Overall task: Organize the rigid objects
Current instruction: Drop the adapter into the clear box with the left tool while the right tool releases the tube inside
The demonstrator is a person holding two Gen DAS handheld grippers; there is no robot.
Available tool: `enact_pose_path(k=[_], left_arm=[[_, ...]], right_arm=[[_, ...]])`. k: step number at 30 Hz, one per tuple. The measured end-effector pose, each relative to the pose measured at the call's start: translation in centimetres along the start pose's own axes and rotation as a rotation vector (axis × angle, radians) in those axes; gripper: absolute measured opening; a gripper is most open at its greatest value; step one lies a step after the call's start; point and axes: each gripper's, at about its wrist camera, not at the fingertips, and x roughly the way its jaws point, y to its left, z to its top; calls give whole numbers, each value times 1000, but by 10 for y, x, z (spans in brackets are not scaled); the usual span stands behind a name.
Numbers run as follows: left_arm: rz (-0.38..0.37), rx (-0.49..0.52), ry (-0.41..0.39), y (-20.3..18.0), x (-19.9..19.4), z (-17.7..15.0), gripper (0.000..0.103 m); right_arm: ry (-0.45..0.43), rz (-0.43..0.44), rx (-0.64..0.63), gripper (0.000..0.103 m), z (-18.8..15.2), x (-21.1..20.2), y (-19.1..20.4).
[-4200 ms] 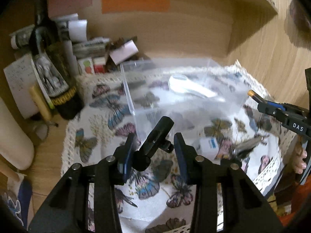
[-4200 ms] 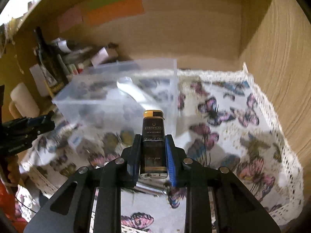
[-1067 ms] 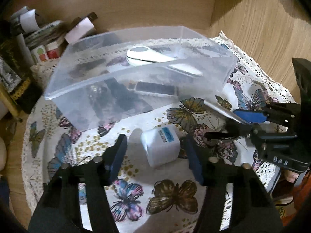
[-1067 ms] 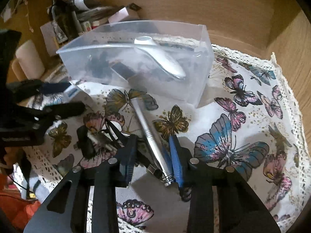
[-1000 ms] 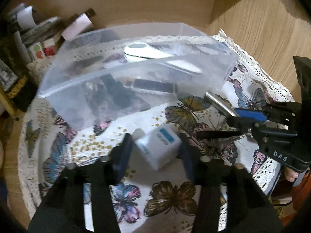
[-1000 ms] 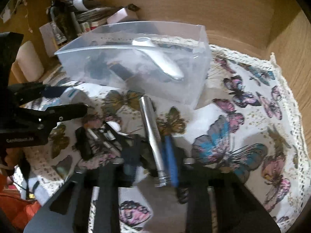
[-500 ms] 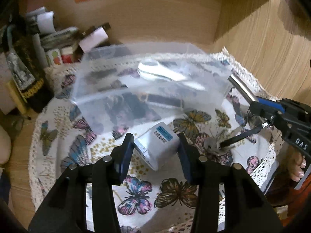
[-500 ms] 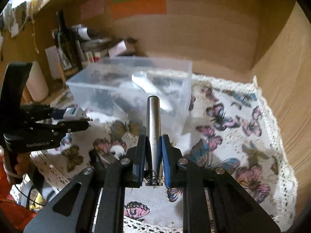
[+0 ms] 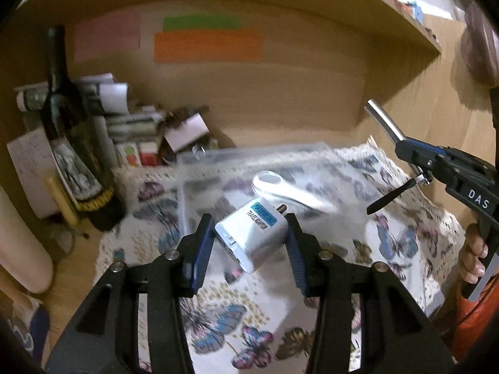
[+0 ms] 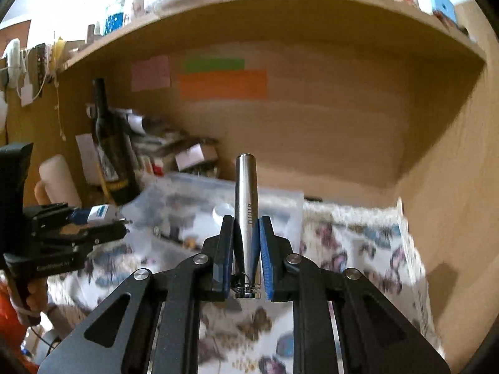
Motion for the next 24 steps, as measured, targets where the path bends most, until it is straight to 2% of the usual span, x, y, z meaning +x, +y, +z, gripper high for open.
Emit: enact_pose_path(k=[5,9,18,24], left_arm=[[27,-7,-21,11,3,19,45],[51,3,-9,15,16,27,45],[50,8,128,23,76,20,45],[36,23,160,18,93,16,45]], right_arm=[[-26,5,-33,14,19,15,10],[0,26,-31,14,24,39,11],[181,80,-38,14,4,103,17],[276,117,-61,14,-10,129,21]])
